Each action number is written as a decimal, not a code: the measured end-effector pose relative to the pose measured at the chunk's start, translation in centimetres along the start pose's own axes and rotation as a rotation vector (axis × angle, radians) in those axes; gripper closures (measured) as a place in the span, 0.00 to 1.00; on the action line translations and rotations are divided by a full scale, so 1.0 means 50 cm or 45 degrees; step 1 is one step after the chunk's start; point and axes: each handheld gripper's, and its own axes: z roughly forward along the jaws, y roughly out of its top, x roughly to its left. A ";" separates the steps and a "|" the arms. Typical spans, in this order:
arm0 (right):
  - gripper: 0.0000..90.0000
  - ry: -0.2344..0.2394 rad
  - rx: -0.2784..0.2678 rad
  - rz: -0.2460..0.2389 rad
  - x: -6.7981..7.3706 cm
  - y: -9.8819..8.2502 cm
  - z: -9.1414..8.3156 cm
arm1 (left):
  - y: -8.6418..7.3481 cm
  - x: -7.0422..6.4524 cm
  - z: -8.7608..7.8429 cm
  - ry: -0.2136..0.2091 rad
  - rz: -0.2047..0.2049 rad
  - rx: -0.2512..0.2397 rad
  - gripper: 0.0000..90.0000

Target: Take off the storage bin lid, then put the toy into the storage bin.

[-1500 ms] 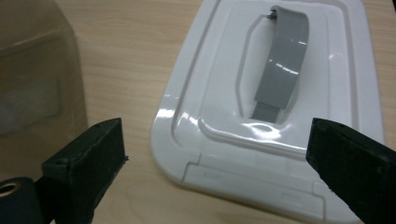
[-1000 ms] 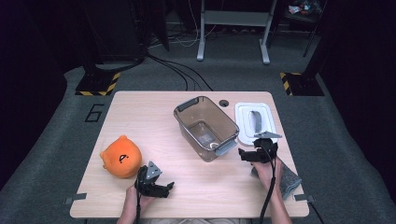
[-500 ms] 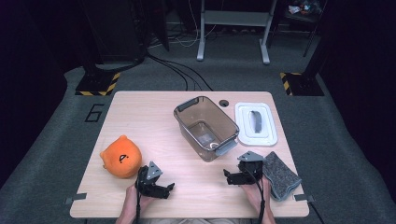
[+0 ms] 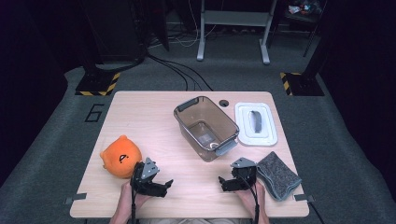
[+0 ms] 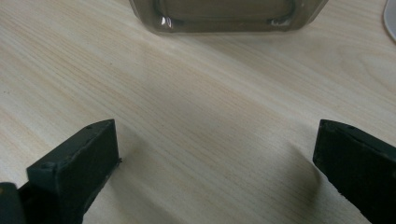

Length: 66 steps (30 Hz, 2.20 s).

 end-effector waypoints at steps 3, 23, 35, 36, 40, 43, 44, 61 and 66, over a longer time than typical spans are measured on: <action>0.00 -0.009 0.004 0.023 0.000 0.000 0.003 | 0.011 0.011 -0.018 0.012 -0.003 -0.015 0.05; 0.00 -0.014 0.011 0.017 -0.006 0.001 0.005 | 0.032 0.141 -0.137 0.212 -0.092 -0.076 0.05; 0.00 -0.015 0.009 0.016 -0.006 0.001 0.005 | 0.005 0.212 -0.141 0.241 -0.198 -0.057 0.05; 0.00 -0.015 0.008 0.015 -0.006 0.001 0.005 | 0.003 0.216 -0.140 0.239 -0.201 -0.055 0.05; 0.00 -0.011 0.008 0.013 -0.006 0.001 0.005 | -0.009 0.236 -0.135 0.217 -0.222 -0.039 0.05; 0.00 -0.010 0.008 0.010 -0.007 0.001 0.005 | -0.018 0.249 -0.134 0.207 -0.227 -0.031 0.04; 0.00 -0.008 0.014 0.009 -0.007 0.001 0.004 | -0.020 0.251 -0.133 0.205 -0.229 -0.035 0.04; 0.00 -0.013 0.010 0.014 -0.006 0.000 0.004 | -0.054 0.265 -0.097 0.105 -0.258 0.058 0.06; 0.00 -0.012 0.009 0.019 -0.005 0.001 0.004 | -0.061 0.257 -0.082 0.121 -0.256 0.067 0.13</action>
